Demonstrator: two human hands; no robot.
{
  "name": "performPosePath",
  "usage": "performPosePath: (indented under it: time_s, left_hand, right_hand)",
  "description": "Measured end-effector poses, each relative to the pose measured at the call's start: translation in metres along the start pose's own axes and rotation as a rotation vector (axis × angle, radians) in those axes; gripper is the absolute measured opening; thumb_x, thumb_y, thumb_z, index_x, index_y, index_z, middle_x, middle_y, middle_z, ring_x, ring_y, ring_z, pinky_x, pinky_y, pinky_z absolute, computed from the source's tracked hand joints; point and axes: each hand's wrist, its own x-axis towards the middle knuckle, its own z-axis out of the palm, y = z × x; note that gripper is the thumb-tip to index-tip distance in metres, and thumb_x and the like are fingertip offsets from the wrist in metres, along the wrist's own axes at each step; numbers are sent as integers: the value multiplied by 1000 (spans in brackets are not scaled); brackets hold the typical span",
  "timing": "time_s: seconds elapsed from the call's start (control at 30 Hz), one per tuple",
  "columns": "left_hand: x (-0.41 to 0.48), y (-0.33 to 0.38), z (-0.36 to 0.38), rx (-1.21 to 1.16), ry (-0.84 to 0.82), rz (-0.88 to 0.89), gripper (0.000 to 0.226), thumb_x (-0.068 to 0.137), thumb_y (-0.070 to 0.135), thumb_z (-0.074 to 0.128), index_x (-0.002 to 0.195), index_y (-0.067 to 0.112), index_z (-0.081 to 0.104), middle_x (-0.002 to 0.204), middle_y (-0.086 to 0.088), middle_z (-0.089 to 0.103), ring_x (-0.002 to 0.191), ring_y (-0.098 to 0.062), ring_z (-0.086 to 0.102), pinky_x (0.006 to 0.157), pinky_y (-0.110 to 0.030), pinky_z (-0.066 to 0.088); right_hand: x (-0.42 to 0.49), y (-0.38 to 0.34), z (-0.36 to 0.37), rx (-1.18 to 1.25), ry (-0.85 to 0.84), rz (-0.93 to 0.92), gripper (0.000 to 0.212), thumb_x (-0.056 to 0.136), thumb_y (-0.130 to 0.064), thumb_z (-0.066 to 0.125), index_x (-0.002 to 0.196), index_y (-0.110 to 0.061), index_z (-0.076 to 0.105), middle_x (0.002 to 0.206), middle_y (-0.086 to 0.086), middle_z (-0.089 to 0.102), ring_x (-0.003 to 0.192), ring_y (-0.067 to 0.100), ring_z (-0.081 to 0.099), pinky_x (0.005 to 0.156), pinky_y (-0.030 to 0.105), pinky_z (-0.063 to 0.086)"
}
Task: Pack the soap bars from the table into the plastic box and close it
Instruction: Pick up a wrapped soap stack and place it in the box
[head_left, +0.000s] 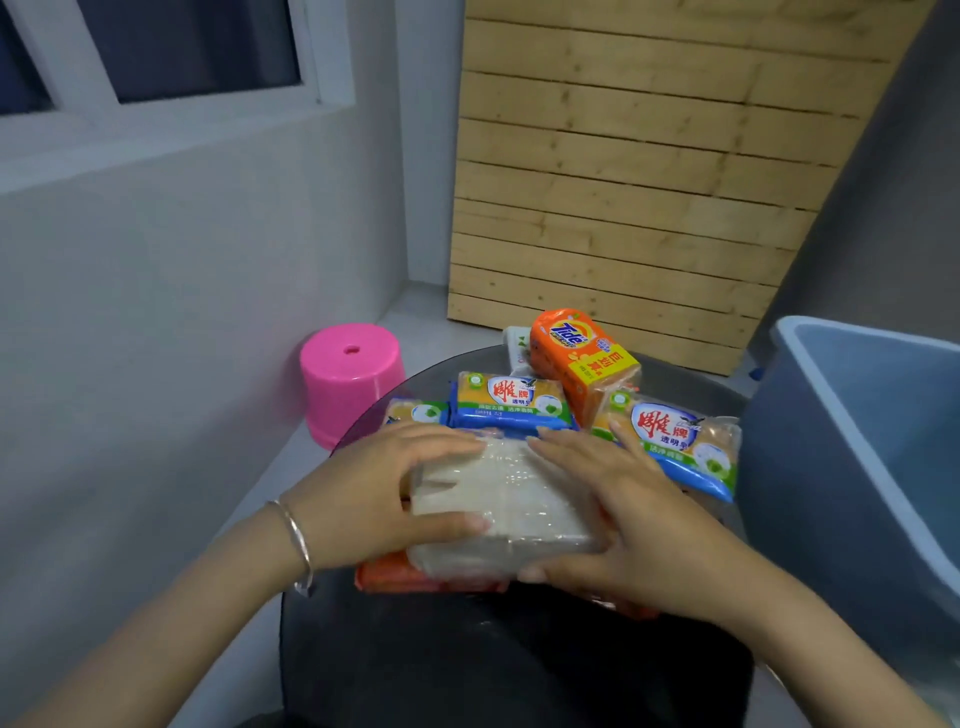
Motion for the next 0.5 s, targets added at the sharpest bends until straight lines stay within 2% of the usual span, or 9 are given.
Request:
performPosePath:
  time_s: [0.07, 0.17, 0.23, 0.37, 0.5]
  left_hand:
    - [-7, 1, 3, 137, -127, -30, 97, 56, 82, 54, 140, 42, 28, 144, 28, 31, 129, 12, 22, 111, -13, 18]
    - [-1, 1, 3, 186, -199, -57, 107, 61, 69, 64, 147, 29, 14, 155, 14, 18, 139, -1, 16, 107, -11, 10]
    - [8, 1, 2, 206, -229, -79, 106, 64, 65, 67, 148, 25, 15, 156, 9, 18, 141, -8, 18, 110, -15, 13]
    - [20, 2, 0, 191, -287, -127, 105, 58, 65, 71, 143, 24, 26, 149, 5, 36, 131, -14, 38, 110, -25, 28]
    - [28, -1, -2, 145, -353, -178, 95, 50, 69, 72, 130, 31, 37, 128, 8, 50, 111, -13, 49, 101, -35, 42]
  right_hand:
    - [4, 1, 0, -8, -24, 14, 98, 64, -76, 57, 147, -35, 25, 150, -23, 28, 135, -14, 14, 114, 20, -19]
    - [15, 5, 3, -77, -68, 26, 96, 68, -71, 61, 147, -27, 28, 152, -11, 34, 140, 3, 23, 120, 37, -5]
    - [24, 9, 4, -92, -96, 51, 98, 67, -71, 63, 147, -25, 29, 153, -9, 35, 141, 7, 27, 120, 37, 1]
    - [30, 13, 1, -40, -128, 91, 101, 62, -72, 67, 144, -26, 33, 149, -8, 41, 135, 11, 38, 106, 23, 16]
    - [42, 9, -2, -85, -232, 102, 101, 60, -68, 72, 143, -22, 35, 146, -4, 43, 131, 17, 41, 109, 32, 26]
